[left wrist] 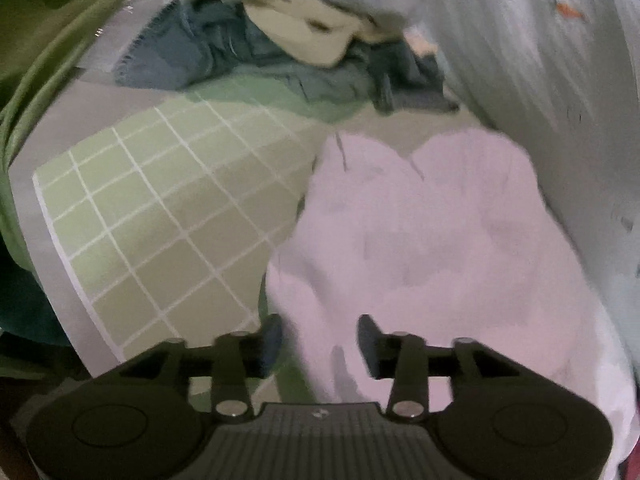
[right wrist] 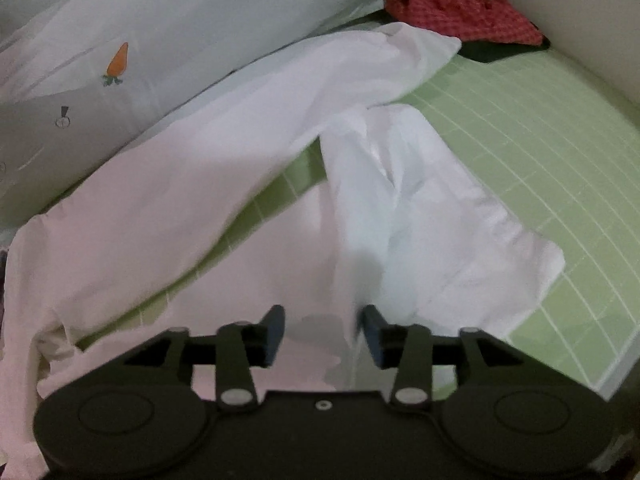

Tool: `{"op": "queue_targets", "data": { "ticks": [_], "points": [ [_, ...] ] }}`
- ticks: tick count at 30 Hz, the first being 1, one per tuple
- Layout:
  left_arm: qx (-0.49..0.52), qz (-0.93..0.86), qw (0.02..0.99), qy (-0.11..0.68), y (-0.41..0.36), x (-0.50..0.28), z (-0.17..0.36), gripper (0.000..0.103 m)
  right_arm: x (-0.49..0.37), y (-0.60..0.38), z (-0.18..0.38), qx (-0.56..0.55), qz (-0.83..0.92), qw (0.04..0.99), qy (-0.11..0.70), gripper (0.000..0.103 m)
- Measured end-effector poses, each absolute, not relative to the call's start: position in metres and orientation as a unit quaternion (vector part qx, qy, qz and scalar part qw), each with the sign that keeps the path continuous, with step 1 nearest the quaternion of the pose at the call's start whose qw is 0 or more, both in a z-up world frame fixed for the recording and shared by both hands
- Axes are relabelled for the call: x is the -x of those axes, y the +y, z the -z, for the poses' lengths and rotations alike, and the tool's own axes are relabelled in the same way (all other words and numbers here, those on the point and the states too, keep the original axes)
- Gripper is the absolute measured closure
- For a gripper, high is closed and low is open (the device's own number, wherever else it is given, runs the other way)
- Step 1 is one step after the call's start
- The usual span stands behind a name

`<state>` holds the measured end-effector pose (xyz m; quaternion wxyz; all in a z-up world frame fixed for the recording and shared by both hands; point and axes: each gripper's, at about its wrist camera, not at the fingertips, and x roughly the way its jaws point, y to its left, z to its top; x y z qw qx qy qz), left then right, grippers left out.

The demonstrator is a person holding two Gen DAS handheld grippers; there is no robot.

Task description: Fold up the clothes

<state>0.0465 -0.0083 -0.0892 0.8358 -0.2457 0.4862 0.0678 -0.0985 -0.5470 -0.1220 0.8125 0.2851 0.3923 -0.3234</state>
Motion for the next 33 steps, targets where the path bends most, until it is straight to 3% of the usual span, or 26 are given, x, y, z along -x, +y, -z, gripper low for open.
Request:
{"op": "queue_targets", "data": {
  "ticks": [1,6,15,17,21,23,28,33],
  "points": [
    [0.249,-0.074,0.836,0.483,-0.008,-0.049,0.088,0.047,0.096,-0.549,0.122,-0.284,0.327,0.813,0.390,0.039],
    [0.254,-0.103,0.822,0.499,-0.003,-0.070,0.095,0.047,0.089,-0.569,0.122,-0.278,0.356,0.808,0.378,0.030],
    [0.230,-0.112,0.814,0.522,0.000,-0.116,0.107,0.047,0.058,-0.620,0.143,-0.252,0.395,0.795,0.385,0.031],
    [0.244,-0.123,0.812,0.516,0.003,-0.124,0.109,0.047,0.051,-0.628,0.147,-0.263,0.395,0.790,0.388,0.039],
    [0.272,-0.145,0.800,0.515,0.007,-0.135,0.114,0.047,0.049,-0.632,0.142,-0.267,0.391,0.789,0.391,0.087],
    [0.263,-0.146,0.804,0.513,0.005,-0.138,0.114,0.046,0.058,-0.628,0.133,-0.250,0.402,0.793,0.382,0.095],
    [0.257,-0.148,0.809,0.507,0.000,-0.141,0.116,0.047,0.094,-0.640,0.104,-0.307,0.432,0.784,0.322,0.096],
    [0.231,-0.143,0.809,0.521,-0.008,-0.152,0.116,0.047,0.077,-0.654,0.065,-0.283,0.416,0.818,0.279,0.097]
  ]
}}
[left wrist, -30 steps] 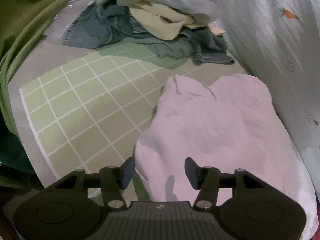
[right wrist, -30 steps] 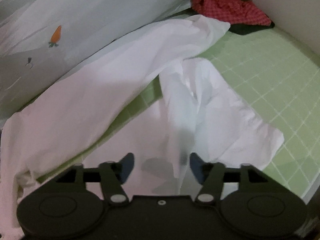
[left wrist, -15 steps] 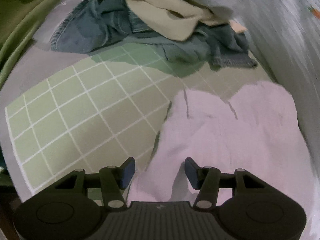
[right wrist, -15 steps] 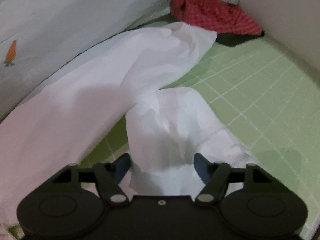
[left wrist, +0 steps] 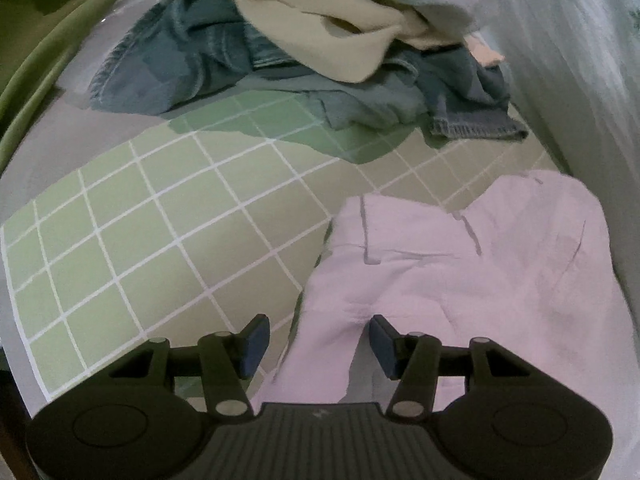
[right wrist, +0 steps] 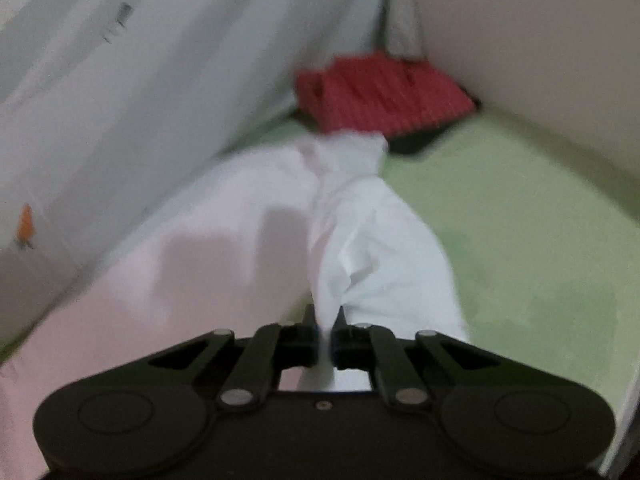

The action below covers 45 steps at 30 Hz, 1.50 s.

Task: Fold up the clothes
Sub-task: 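Pinch the shirt edge with the left gripper while the right gripper pinches and releases, then spread the shirt flat on the mat with both open grippers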

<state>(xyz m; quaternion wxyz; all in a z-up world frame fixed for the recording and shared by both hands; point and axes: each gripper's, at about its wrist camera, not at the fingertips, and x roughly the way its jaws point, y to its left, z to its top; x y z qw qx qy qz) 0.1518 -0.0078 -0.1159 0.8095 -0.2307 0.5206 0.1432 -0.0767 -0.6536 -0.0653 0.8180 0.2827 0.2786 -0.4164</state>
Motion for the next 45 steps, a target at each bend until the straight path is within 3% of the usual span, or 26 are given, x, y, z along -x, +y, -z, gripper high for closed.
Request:
{"op": "queue_targets", "data": {
  "ticks": [5,9,12,17,19,21,22,23,26,35,37,39,42,44,45],
  "points": [
    [0.225,-0.150,0.807,0.525,-0.012,-0.156,0.116,0.046,0.046,-0.664,0.012,-0.274,0.382,0.860,0.201,0.097],
    [0.227,-0.148,0.806,0.525,-0.015,-0.153,0.116,0.046,0.066,-0.659,-0.063,-0.267,0.375,0.885,0.072,0.097],
    [0.212,-0.141,0.811,0.526,-0.023,-0.149,0.115,0.045,0.093,-0.656,-0.080,-0.245,0.410,0.878,0.034,0.097],
    [0.204,-0.137,0.816,0.523,-0.030,-0.145,0.115,0.041,0.122,-0.692,0.002,-0.274,0.508,0.798,0.174,0.090],
    [0.200,-0.137,0.817,0.523,-0.032,-0.145,0.115,0.042,0.135,-0.708,0.050,-0.319,0.528,0.747,0.249,0.073],
    [0.205,-0.129,0.818,0.522,-0.034,-0.147,0.115,0.046,0.149,-0.707,0.087,-0.367,0.529,0.712,0.280,0.064],
    [0.209,-0.124,0.818,0.522,-0.035,-0.147,0.115,0.072,0.153,-0.701,0.096,-0.375,0.526,0.708,0.285,0.059],
    [0.213,-0.119,0.818,0.521,-0.036,-0.148,0.115,0.083,0.156,-0.696,0.104,-0.382,0.524,0.704,0.289,0.057],
    [0.219,-0.121,0.824,0.509,-0.034,-0.148,0.112,0.096,0.159,-0.680,0.117,-0.385,0.516,0.705,0.298,0.047],
    [0.248,-0.161,0.842,0.450,0.035,-0.151,0.085,0.097,0.112,-0.636,0.104,-0.345,0.432,0.767,0.325,0.044],
    [0.229,-0.171,0.847,0.449,0.046,-0.153,0.081,0.097,0.106,-0.616,0.100,-0.328,0.409,0.783,0.335,0.038],
    [0.214,-0.177,0.845,0.457,0.054,-0.155,0.081,0.096,0.104,-0.599,0.097,-0.308,0.395,0.794,0.344,0.030],
    [0.193,-0.184,0.839,0.475,0.057,-0.153,0.084,0.082,0.105,-0.576,0.097,-0.280,0.380,0.808,0.354,0.017],
    [0.178,-0.183,0.836,0.485,0.052,-0.147,0.084,0.049,0.109,-0.568,0.098,-0.266,0.380,0.810,0.360,0.008],
    [0.179,-0.174,0.837,0.487,0.049,-0.142,0.084,0.045,0.111,-0.566,0.099,-0.260,0.381,0.810,0.363,0.006]
  ]
}}
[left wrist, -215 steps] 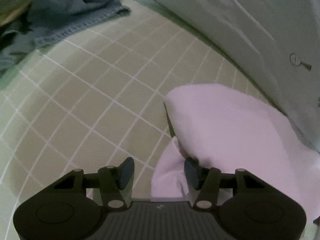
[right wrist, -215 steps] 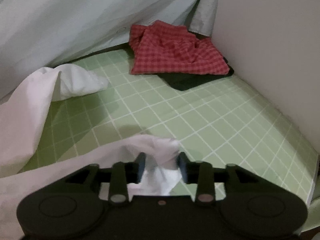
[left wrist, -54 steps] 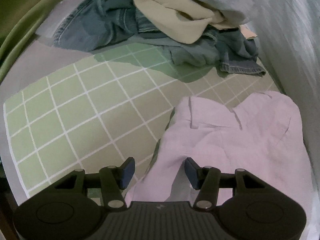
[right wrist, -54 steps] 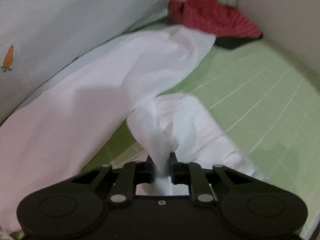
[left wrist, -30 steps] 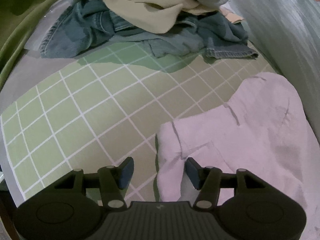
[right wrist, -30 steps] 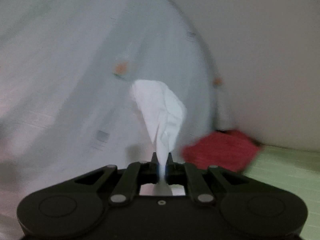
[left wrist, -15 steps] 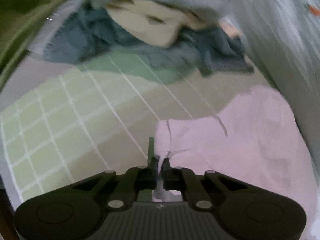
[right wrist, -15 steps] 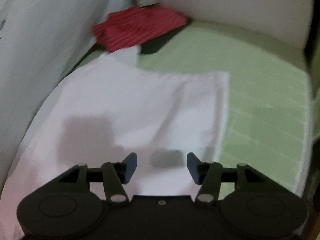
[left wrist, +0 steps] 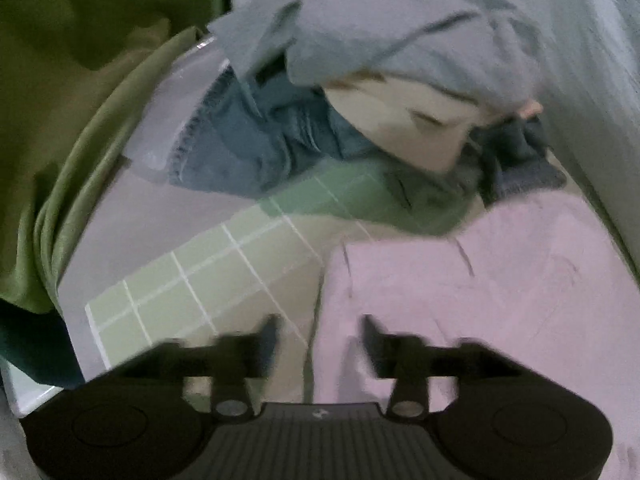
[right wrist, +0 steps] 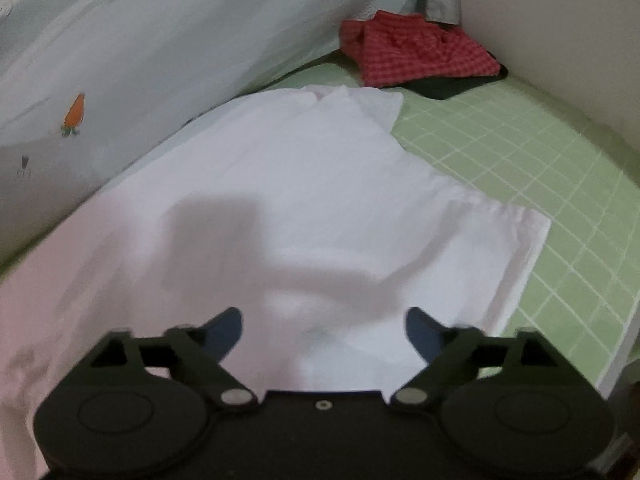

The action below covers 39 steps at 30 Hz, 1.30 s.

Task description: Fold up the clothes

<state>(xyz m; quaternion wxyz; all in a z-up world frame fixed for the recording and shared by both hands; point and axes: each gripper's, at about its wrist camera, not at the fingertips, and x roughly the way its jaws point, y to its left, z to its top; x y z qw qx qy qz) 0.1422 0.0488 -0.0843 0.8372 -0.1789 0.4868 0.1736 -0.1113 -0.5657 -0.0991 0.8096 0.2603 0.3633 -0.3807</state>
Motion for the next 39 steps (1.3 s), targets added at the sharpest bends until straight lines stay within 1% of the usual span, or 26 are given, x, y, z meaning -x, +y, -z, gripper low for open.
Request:
{"op": "queue_targets", "data": {
  "ticks": [3,5,9,10,11,13,14,17,20,23,24,26,27,28,31,34,39],
  "points": [
    [0.188,-0.139,0.840,0.490,0.032,-0.125,0.083,0.042,0.123,-0.563,0.102,-0.251,0.381,0.810,0.368,0.005],
    [0.173,-0.130,0.847,0.486,0.012,-0.112,0.081,0.038,0.134,-0.568,0.105,-0.251,0.380,0.811,0.368,0.005],
    [0.158,-0.117,0.858,0.475,-0.037,-0.079,0.074,0.038,0.155,-0.598,0.120,-0.256,0.398,0.798,0.372,0.005],
    [0.160,-0.111,0.859,0.473,-0.050,-0.069,0.072,0.037,0.161,-0.610,0.124,-0.256,0.412,0.792,0.369,0.005],
    [0.159,-0.104,0.864,0.467,-0.064,-0.057,0.070,0.033,0.165,-0.623,0.126,-0.250,0.415,0.793,0.370,0.005],
    [0.152,-0.092,0.871,0.459,-0.092,-0.036,0.069,0.030,0.171,-0.650,0.130,-0.240,0.414,0.796,0.371,0.006],
    [0.146,-0.090,0.870,0.461,-0.108,-0.026,0.070,0.030,0.173,-0.663,0.132,-0.237,0.411,0.798,0.372,0.006],
    [0.149,-0.081,0.867,0.468,-0.145,-0.006,0.072,0.030,0.180,-0.698,0.140,-0.238,0.401,0.803,0.371,0.010],
    [0.152,-0.073,0.869,0.464,-0.177,0.009,0.068,0.030,0.183,-0.721,0.149,-0.224,0.386,0.811,0.378,0.012],
    [0.142,-0.057,0.873,0.463,-0.208,0.021,0.060,0.030,0.182,-0.735,0.159,-0.213,0.363,0.815,0.397,0.022],
    [0.133,-0.048,0.875,0.463,-0.219,0.024,0.056,0.030,0.183,-0.739,0.162,-0.219,0.349,0.819,0.400,0.032],
    [0.110,-0.027,0.881,0.460,-0.239,0.029,0.051,0.030,0.187,-0.738,0.163,-0.215,0.334,0.829,0.393,0.048],
    [0.098,-0.015,0.884,0.458,-0.248,0.032,0.048,0.030,0.187,-0.736,0.163,-0.201,0.324,0.836,0.395,0.069],
    [0.089,-0.006,0.884,0.459,-0.256,0.032,0.049,0.030,0.190,-0.735,0.162,-0.190,0.310,0.845,0.392,0.081],
    [0.066,0.019,0.883,0.465,-0.280,0.031,0.050,0.030,0.201,-0.731,0.159,-0.181,0.295,0.857,0.382,0.085],
    [0.051,0.033,0.881,0.469,-0.299,0.031,0.050,0.030,0.223,-0.722,0.149,-0.175,0.299,0.857,0.382,0.085],
    [0.029,0.051,0.873,0.485,-0.309,0.034,0.058,0.030,0.275,-0.713,0.148,-0.189,0.343,0.825,0.408,0.085]
  ]
}}
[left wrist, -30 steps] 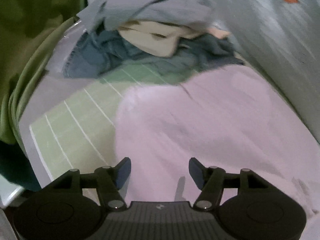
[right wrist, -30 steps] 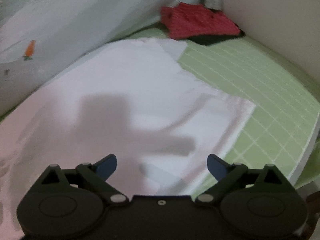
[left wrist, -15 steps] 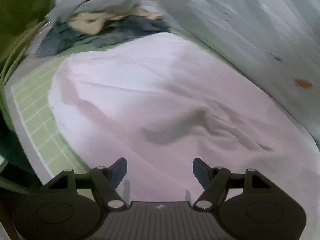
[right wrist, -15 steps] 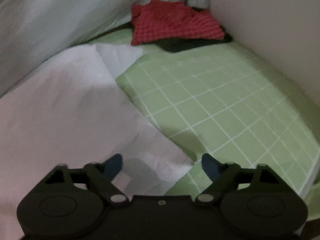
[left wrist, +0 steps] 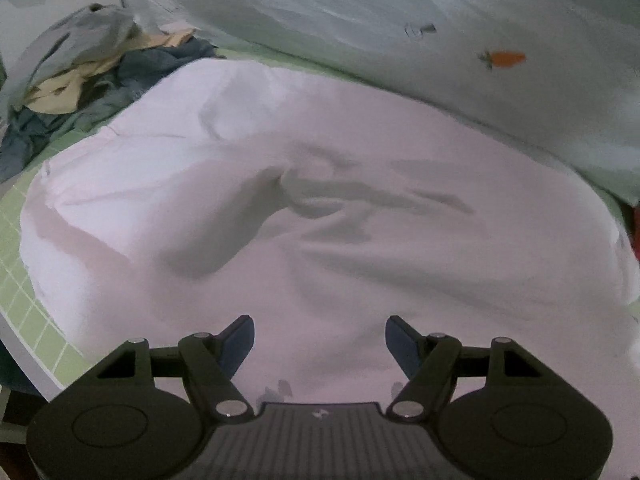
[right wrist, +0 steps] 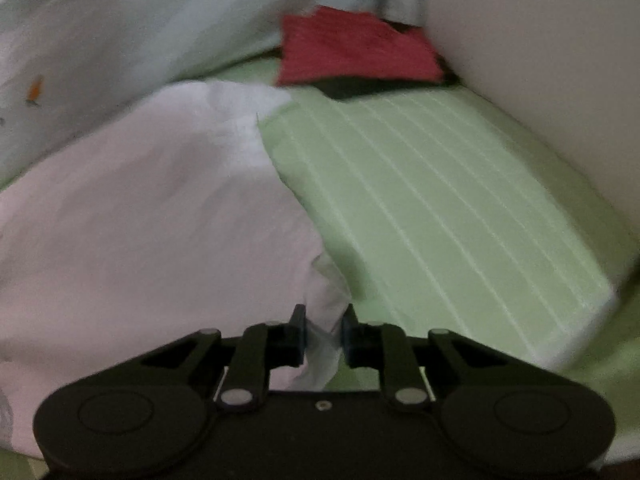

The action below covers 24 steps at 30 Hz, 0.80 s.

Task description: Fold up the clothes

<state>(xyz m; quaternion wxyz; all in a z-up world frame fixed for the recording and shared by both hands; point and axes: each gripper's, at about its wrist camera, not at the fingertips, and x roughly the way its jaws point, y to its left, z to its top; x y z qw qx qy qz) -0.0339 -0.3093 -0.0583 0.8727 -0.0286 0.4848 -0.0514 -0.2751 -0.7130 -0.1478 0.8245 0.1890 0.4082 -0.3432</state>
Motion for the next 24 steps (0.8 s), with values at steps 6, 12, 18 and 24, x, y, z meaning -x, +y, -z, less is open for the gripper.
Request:
{"op": "queue_targets", "data": {
  "ticks": [6,12,18,24],
  "points": [
    [0.006,0.074,0.852,0.518,-0.307,0.036,0.076,0.030,0.292,-0.719,0.156,-0.227,0.378,0.798,0.411,0.071],
    [-0.011,0.080,0.862,0.501,-0.299,0.036,0.068,0.027,0.262,-0.731,0.138,-0.213,0.408,0.813,0.356,0.021],
    [0.001,0.057,0.856,0.514,-0.292,0.031,0.075,0.024,0.222,-0.736,0.127,-0.169,0.369,0.851,0.334,0.001],
    [0.026,0.021,0.831,0.556,-0.288,0.013,0.095,0.022,0.183,-0.751,0.117,-0.164,0.306,0.882,0.318,0.000]
  ]
}}
